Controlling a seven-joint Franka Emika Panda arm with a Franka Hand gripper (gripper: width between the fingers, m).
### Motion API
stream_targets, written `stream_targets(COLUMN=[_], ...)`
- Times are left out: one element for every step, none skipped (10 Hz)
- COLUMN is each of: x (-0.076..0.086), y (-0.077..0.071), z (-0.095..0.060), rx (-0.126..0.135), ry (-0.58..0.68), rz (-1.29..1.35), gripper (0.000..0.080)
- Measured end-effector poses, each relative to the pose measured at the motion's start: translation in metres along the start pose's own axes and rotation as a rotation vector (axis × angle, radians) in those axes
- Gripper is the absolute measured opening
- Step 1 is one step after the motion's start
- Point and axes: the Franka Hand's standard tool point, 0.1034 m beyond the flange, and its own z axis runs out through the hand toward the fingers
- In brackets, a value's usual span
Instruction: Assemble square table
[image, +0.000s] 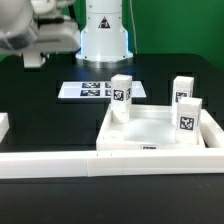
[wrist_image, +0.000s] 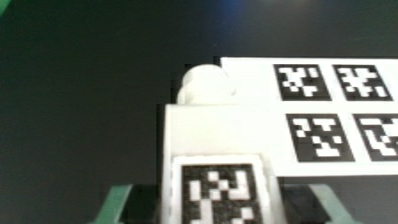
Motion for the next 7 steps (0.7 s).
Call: stream_targets(x=[-0.001, 0.001, 0.005, 0.010, 0.009, 0.015, 0.019], y=[0.001, 0.000, 0.000, -0.010, -0.033, -0.056, -0.070], z=[0.001, -0.003, -0.009, -0.029, -0.062, -0.095, -0.118], rx=[0.000, -0.012, -0.027, -0.052, -0.066, -0.082, -0.091], ry=[0.049, 0.133, 0.203, 0.305, 0.398, 0.528, 0.586], rz=[-0.001, -0.010, -0.013, -0.013, 0.003, 0.015, 0.039], gripper=[0.0287, 0.0287, 0.0287, 0.0287, 0.0287, 0.0287, 0.0287])
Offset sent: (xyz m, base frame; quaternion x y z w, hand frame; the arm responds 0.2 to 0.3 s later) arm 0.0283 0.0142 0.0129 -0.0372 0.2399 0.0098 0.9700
